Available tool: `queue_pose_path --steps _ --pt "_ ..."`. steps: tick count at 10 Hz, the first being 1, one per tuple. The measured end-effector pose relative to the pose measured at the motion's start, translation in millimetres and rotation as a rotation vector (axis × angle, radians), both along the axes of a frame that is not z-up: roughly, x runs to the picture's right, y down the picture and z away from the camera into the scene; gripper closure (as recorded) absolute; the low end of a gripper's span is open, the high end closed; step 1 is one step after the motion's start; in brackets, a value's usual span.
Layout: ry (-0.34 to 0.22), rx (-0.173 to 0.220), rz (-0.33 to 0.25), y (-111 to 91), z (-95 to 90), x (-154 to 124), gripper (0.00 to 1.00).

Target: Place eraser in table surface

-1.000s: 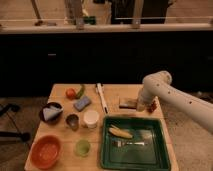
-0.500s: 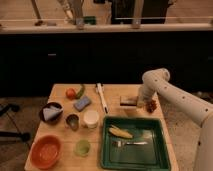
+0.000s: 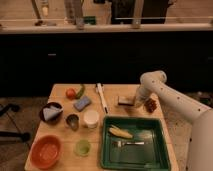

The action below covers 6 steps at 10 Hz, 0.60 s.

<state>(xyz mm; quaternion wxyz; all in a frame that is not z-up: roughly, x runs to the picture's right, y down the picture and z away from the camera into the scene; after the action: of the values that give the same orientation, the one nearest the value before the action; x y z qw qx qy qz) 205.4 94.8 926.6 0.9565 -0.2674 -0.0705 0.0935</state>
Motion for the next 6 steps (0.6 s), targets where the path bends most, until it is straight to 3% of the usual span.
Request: queue_pose_path --steps 6 --pt "0.015 0.026 0.041 3.4 16.6 -13.7 0.96"
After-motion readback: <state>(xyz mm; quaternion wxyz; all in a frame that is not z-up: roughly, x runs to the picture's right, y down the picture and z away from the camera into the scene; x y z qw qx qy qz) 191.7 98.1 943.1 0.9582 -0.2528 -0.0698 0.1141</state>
